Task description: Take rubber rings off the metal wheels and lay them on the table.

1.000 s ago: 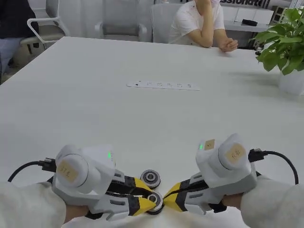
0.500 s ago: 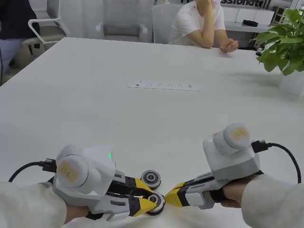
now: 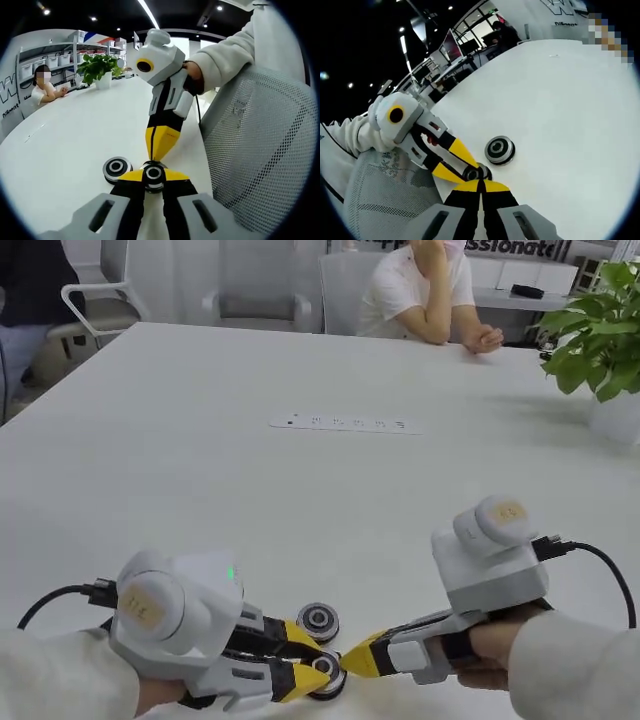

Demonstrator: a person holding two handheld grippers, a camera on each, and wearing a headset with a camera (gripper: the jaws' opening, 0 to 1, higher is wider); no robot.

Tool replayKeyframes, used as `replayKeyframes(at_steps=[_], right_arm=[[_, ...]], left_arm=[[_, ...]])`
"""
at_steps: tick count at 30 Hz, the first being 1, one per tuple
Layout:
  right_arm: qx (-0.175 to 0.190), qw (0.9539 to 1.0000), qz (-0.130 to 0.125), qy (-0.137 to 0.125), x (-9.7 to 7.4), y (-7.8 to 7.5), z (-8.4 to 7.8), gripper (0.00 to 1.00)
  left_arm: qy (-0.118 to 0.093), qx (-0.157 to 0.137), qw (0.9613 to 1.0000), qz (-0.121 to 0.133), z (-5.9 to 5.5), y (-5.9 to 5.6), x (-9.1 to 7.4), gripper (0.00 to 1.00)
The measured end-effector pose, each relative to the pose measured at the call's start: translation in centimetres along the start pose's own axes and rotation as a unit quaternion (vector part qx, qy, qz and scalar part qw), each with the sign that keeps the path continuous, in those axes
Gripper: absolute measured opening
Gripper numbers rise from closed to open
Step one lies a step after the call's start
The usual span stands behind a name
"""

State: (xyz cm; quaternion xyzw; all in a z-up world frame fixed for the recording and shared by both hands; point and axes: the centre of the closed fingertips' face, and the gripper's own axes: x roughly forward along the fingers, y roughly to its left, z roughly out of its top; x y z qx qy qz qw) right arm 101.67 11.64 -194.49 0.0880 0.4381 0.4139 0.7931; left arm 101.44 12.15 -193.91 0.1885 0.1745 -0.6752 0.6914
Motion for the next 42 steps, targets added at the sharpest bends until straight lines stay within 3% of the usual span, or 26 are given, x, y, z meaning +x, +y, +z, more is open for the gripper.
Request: replayKeyframes(at_steps=[30,36,42], right_arm=[[0.006,0.9997,0.022,-0.010,0.0,1.0,0.5,0.00],[0.018,0.9979,0.052,-0.035,-0.1,2.1,1.4,0.00],[0.018,0.9987,0.039,-0.025,0.0,1.6,1.0,0.00]], left_arm=[[0.001,-0.001,1.0000,-0.001,-0.1,0.0,-0.1,0.08],[0.001,-0.002,1.0000,-0.001,-0.1,0.0,-0.1,0.08],[0.001,-0.004,1.0000,0.000,-0.1,0.0,-0.1,0.08]])
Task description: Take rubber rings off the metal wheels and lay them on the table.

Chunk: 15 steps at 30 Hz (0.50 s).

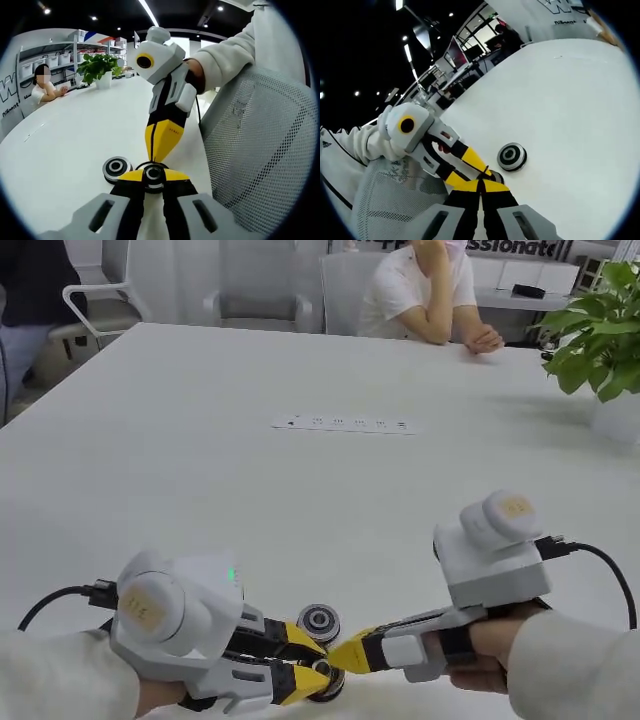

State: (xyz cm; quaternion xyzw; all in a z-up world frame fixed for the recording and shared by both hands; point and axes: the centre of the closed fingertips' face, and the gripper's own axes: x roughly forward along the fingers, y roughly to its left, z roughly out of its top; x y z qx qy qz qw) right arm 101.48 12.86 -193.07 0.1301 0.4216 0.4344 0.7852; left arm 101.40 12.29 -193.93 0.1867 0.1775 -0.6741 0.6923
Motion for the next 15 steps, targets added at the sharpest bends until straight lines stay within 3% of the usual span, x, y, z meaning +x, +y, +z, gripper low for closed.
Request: replayKeyframes(at_steps=[15], right_arm=[[-0.020,0.9995,-0.017,0.015,0.06,-0.41,-0.36,0.00]], left_arm=[[0.008,-0.001,1.0000,0.000,0.03,-0.03,0.03,0.08]])
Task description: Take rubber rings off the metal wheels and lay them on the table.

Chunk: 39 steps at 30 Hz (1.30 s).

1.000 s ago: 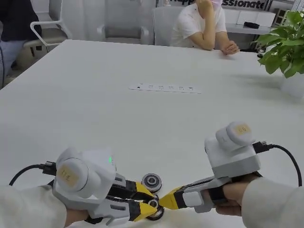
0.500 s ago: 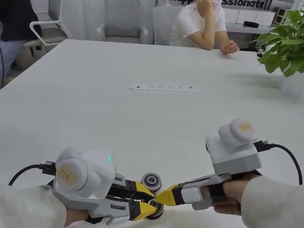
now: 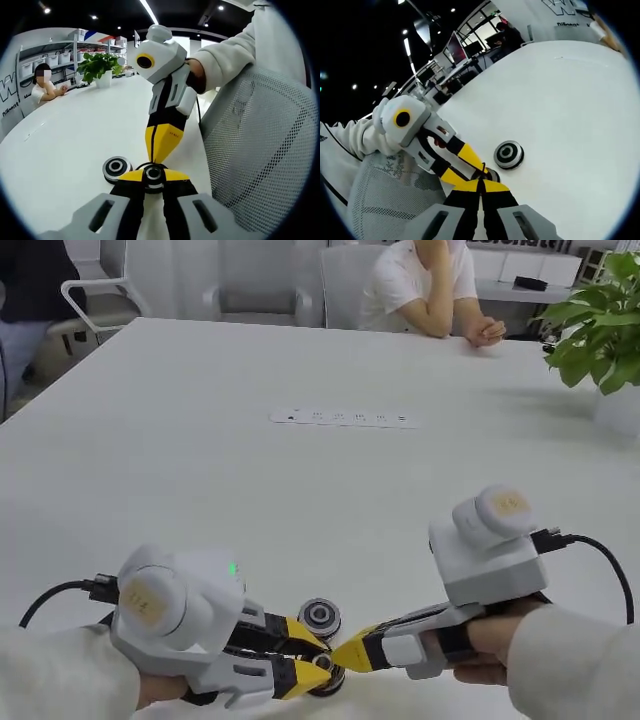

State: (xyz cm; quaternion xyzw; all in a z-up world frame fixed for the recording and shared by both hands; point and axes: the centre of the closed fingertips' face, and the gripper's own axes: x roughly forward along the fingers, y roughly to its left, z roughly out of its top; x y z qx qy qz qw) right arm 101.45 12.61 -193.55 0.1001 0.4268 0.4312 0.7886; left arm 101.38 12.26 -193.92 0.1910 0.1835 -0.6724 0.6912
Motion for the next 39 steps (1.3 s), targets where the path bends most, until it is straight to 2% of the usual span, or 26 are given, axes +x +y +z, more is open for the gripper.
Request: replayKeyframes(at_steps=[8,13,16,18,23,27,31,35,39], right_arm=[[-0.004,1.0000,-0.002,0.001,-0.1,0.0,0.0,0.00],[-0.001,1.0000,-0.003,-0.002,-0.2,-0.1,0.2,0.00],[0.000,1.0000,-0.005,-0.007,-0.4,-0.2,0.4,0.00],[0.002,0.9999,-0.006,-0.011,-0.6,-0.2,0.5,0.00],[0.005,0.9998,-0.009,-0.017,-0.8,-0.3,0.8,0.00],[0.005,0.9997,-0.010,-0.021,-1.0,-0.4,1.0,0.00],[0.007,0.9996,-0.011,-0.026,-1.2,-0.4,1.2,0.00],[0.008,0.9994,-0.011,-0.030,-1.3,-0.4,1.4,0.00],[0.011,0.9992,-0.011,-0.038,-1.6,-0.4,1.7,0.00]], left_arm=[[0.034,-0.005,0.9993,-0.011,0.1,-0.2,-0.1,0.11],[0.026,0.001,0.9995,-0.019,1.3,-0.6,-0.5,0.14],[0.037,0.014,0.9989,-0.027,1.6,-1.2,-0.6,0.19],[0.031,0.022,0.9989,-0.027,2.2,-1.4,-0.9,0.22],[0.013,0.020,0.9994,-0.025,3.8,-1.6,-1.7,0.35],[0.011,0.025,0.9995,-0.016,4.4,-1.4,-2.3,0.40],[0.001,0.021,0.9998,-0.007,4.9,-1.0,-3.1,0.47],[-0.002,0.015,0.9999,-0.002,5.1,-0.8,-3.8,0.62],[-0.004,0.012,0.9999,0.004,5.2,-0.7,-4.5,0.67]])
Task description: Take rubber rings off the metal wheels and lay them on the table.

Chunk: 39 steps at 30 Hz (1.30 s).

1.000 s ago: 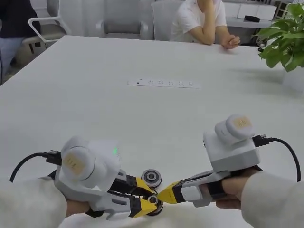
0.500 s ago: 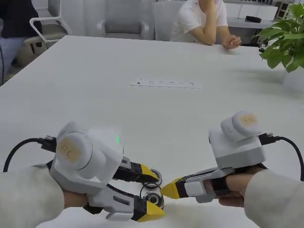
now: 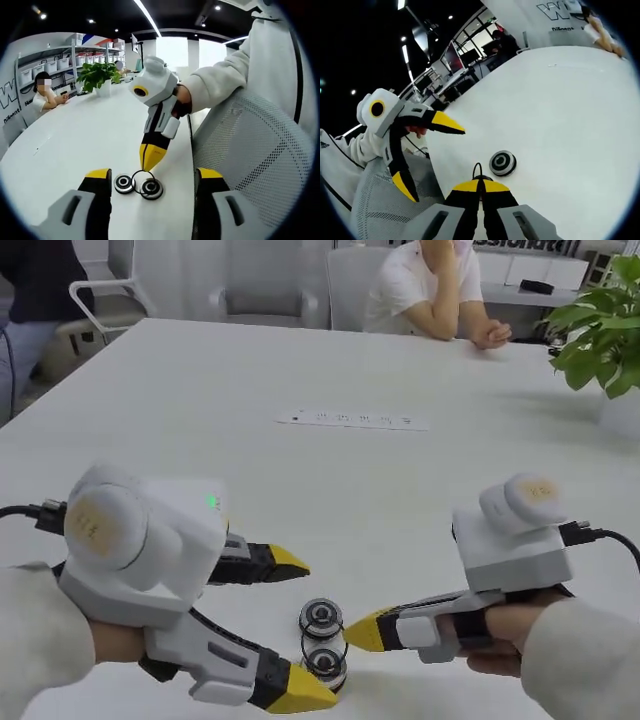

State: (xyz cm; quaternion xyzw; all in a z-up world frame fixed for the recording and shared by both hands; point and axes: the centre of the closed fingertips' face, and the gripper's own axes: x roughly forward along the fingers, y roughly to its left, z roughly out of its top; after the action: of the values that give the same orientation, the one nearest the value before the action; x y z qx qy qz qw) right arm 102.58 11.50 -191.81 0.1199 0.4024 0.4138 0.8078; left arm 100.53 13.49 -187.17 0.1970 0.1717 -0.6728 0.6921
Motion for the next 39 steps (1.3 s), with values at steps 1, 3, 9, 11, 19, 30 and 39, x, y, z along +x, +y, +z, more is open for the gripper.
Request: replayKeyframes(at_steps=[1,3,9,11,19,30,39], right_arm=[[0.001,1.0000,0.000,-0.003,-0.1,-0.1,0.1,0.00],[0.002,1.0000,-0.001,-0.006,-0.2,-0.1,0.3,0.00],[0.013,0.9997,-0.004,-0.023,-0.7,-0.4,0.8,0.00],[0.010,0.9996,-0.009,-0.024,-0.8,-0.5,0.9,0.00],[0.002,0.9996,-0.012,-0.027,-0.9,-0.5,1.1,0.00],[0.001,0.9995,-0.008,-0.032,-0.9,-0.3,1.4,0.00],[0.002,0.9992,-0.008,-0.040,-1.0,-0.2,1.8,0.00]], left_arm=[[-0.001,-0.001,1.0000,0.001,0.0,0.0,-0.2,0.68],[0.000,-0.005,1.0000,0.003,-0.1,0.0,-0.5,0.70],[-0.019,-0.023,0.9993,0.023,0.6,0.7,-1.9,0.76],[-0.034,-0.029,0.9985,0.032,1.3,0.9,-2.6,0.78],[-0.039,-0.040,0.9956,0.075,1.0,1.9,-5.8,0.83],[-0.036,-0.069,0.9891,0.125,-0.3,2.6,-10.4,0.87],[-0.041,-0.111,0.9838,0.134,-2.1,2.1,-10.8,0.88]])
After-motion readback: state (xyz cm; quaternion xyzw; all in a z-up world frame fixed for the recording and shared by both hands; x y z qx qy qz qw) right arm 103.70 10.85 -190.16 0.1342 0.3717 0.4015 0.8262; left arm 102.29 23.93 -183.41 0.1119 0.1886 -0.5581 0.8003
